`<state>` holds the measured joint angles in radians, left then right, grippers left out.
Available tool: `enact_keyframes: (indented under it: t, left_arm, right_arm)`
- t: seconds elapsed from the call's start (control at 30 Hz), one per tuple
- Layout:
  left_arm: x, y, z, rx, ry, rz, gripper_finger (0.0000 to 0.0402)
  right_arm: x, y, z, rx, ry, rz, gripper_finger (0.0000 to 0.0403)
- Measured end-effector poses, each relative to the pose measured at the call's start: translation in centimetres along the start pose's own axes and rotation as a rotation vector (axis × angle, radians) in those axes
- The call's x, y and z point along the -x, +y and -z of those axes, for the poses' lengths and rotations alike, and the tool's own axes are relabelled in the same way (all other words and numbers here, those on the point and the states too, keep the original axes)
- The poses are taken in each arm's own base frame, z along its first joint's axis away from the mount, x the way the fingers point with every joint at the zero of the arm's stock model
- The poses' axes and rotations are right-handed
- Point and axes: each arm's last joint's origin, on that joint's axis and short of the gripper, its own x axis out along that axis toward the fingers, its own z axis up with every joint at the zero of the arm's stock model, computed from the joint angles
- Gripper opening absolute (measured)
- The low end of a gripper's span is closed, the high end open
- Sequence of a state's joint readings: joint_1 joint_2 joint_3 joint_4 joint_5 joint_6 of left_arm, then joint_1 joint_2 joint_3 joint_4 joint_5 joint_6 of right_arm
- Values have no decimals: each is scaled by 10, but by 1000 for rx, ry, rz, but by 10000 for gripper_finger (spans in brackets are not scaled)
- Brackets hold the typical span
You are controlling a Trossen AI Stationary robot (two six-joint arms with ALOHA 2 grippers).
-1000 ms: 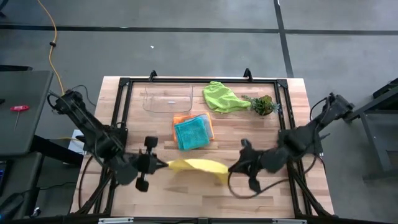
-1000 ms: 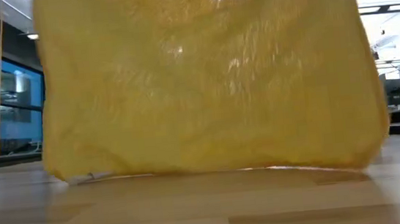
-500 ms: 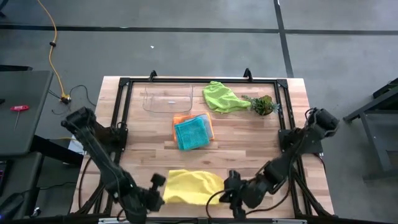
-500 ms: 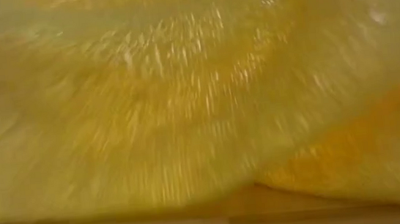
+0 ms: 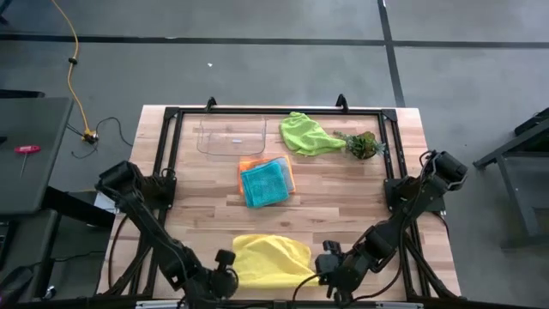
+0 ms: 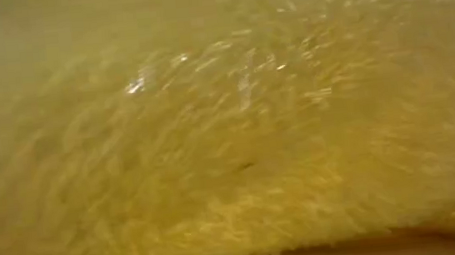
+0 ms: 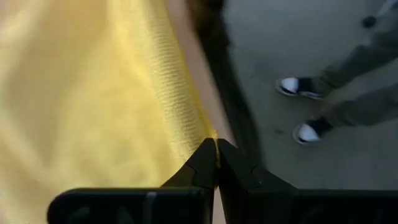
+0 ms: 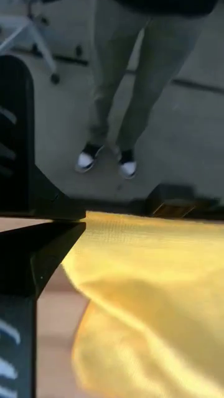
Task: Fold microfiber towels
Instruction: Fold the yellow towel
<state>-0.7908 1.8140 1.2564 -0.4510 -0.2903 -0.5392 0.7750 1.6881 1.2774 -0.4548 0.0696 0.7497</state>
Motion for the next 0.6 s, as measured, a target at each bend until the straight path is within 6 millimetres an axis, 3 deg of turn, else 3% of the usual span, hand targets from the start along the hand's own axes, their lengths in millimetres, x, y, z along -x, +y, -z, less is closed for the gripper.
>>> enact_keyframes:
  t: [0.27,0.6]
  left_arm:
    - [49,62,-15,-84,1,-374,0]
    - [118,148,-30,-142,-5,-718,0]
  right_arm:
    - [36,-39,-8,49,54,252,0]
    - [116,-85,-30,63,-142,536,0]
